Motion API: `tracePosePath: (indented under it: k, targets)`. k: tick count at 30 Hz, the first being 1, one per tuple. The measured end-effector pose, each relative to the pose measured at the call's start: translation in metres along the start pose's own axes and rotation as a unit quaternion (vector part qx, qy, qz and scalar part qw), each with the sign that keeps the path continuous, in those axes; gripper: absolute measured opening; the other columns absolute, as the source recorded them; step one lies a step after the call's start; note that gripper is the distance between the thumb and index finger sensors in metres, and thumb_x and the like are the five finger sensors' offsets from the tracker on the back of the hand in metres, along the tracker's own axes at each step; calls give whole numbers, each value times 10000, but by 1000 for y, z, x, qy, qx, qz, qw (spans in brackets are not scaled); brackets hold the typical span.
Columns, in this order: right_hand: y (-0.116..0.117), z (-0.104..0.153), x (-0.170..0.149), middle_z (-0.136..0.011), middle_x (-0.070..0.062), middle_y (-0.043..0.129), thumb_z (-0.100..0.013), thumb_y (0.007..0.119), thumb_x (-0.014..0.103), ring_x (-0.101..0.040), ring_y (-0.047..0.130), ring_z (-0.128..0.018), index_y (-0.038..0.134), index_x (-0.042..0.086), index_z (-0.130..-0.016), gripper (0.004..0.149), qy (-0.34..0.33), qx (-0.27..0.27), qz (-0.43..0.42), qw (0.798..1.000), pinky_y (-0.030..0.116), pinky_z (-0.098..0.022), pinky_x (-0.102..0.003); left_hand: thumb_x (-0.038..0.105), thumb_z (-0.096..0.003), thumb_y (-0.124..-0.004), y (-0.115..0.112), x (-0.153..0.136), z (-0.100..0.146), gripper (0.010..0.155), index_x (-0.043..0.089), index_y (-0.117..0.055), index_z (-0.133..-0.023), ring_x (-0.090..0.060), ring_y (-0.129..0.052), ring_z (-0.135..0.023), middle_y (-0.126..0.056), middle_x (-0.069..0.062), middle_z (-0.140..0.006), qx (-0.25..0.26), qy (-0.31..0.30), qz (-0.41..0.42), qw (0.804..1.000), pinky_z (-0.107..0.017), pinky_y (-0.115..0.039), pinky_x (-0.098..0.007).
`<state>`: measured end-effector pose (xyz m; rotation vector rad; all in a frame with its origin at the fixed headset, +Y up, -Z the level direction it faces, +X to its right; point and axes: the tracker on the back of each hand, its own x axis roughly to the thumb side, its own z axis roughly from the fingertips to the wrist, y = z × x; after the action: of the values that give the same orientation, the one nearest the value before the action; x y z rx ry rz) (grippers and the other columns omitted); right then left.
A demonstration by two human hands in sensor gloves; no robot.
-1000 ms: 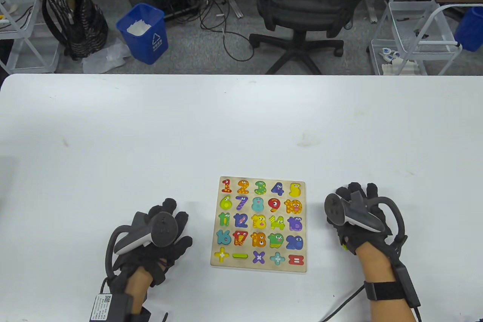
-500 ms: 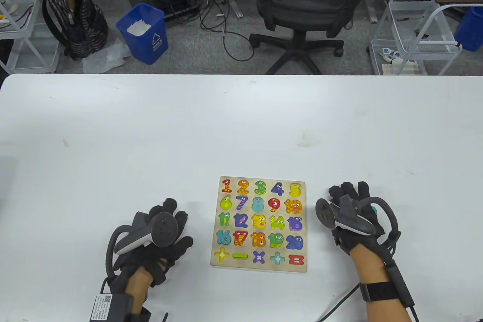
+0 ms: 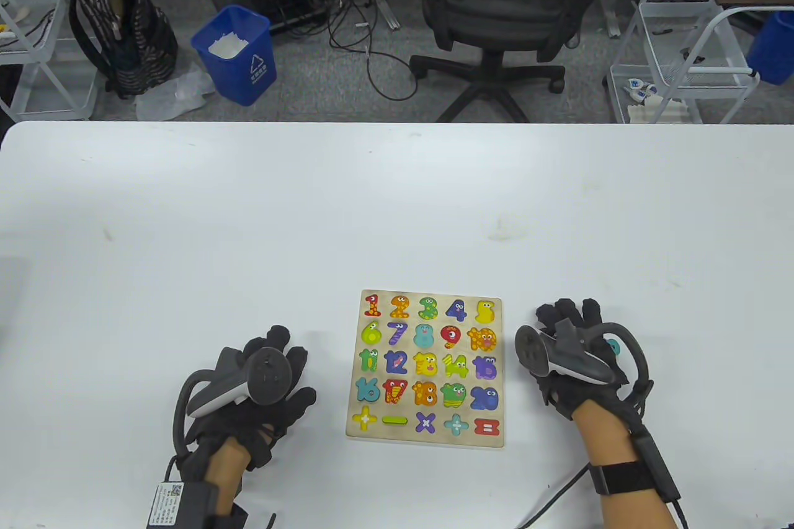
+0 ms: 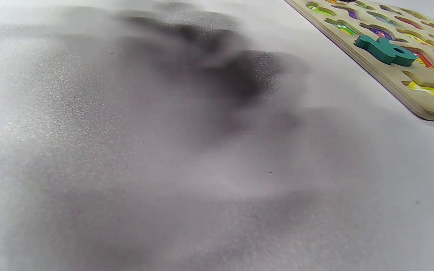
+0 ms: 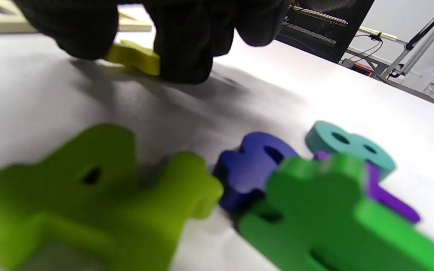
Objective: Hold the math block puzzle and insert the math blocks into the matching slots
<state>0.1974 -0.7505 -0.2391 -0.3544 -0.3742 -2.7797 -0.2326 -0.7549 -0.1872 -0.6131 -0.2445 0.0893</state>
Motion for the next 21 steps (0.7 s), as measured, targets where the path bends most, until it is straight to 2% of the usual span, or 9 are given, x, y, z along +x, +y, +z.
tracePosePath:
  k: [11, 16, 21]
  targets:
    - [-35, 20, 28, -1172, -58, 490, -541, 687, 574, -428, 436, -1082, 746, 64, -877, 614, -41, -66, -45, 996, 340, -744, -729, 710, -558, -439, 1, -2, -1, 734, 373, -161, -1148, -350, -62, -1123, 186, 83, -1100, 1, 2, 6, 1000, -785, -225, -619]
    - [-53, 33, 62, -1176, -57, 485, -537, 686, 577, -427, 437, -1084, 748, 72, -880, 614, -73, -102, -37, 991, 342, -744, -729, 710, -557, -438, 5, -2, 1, 734, 375, -159, -1148, -350, -63, -1124, 182, 81, -1103, 16, 0, 6, 1000, -785, -226, -619]
    - [-67, 40, 102, -1179, -56, 479, -536, 682, 580, -426, 434, -1085, 746, 80, -884, 613, -118, -119, -30, 985, 338, -743, -729, 710, -558, -438, 3, -6, 1, 733, 374, -161, -1148, -349, -64, -1124, 179, 81, -1104, 9, 9, 6, 1000, -785, -226, -619]
